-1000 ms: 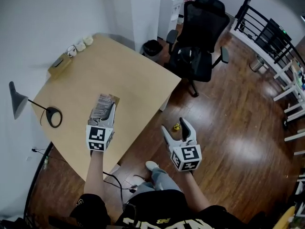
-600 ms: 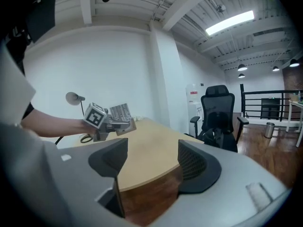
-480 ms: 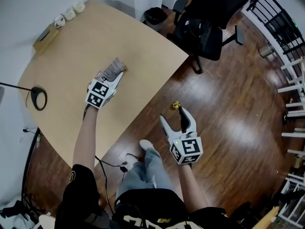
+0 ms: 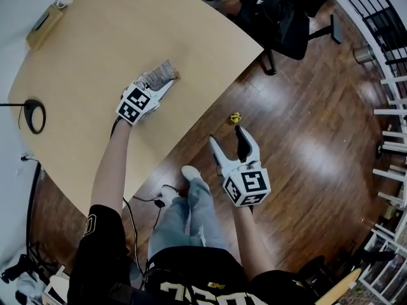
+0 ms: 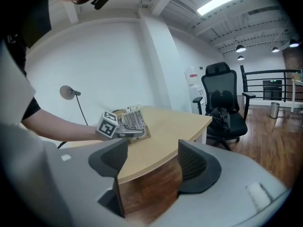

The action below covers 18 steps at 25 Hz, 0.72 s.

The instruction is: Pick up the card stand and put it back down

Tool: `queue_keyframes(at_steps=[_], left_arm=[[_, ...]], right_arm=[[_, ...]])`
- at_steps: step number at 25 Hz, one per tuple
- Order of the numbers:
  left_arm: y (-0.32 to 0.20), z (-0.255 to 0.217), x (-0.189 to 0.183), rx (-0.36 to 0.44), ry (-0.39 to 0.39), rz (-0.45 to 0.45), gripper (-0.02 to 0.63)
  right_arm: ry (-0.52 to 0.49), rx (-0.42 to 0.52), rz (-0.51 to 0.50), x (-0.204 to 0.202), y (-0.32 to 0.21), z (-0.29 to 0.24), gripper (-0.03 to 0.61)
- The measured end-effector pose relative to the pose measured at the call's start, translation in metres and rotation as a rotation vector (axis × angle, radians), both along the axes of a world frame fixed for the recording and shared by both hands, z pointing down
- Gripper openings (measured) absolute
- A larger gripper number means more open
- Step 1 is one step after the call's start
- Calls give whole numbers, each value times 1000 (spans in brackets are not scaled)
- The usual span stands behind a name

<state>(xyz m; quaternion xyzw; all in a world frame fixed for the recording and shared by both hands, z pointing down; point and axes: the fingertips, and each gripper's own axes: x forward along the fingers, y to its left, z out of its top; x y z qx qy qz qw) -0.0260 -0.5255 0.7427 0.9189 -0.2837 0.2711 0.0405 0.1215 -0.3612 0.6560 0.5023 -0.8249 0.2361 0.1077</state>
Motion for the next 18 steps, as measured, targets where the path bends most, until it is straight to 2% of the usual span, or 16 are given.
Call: queue_keyframes(at_steps=[1,2,3,6,8,11,15,18], left_arm=[[-2,1,1,-5,-7,-10,69],[-2,4,-1,-22,-12,-29,115],[0,7,-4,-46,-16,-53,211],[12,9,-35,-84,-31,-159,322],[18,-4,-55,-54,-29,-258,325],[41,-56,-69,19,21,-408,325],[94,-143,-107,144,77,-595,333],[152,-210,-145,258,72,-785,380]], right_arm=[[1,-1,-5,0,-3,0,337],[2,-4,-7,-1,-4,0,337],[0,-8,-8,-3,-4,-1,337],[-17,-4,-43,-20,-6,-9,337],[-27,27,-94,-28,-17,-20,337],[-46,80,-174,-47,-29,-47,337],[-106,143,-318,-105,-31,-91,337],[-145,212,-467,-158,-17,-130,337]])
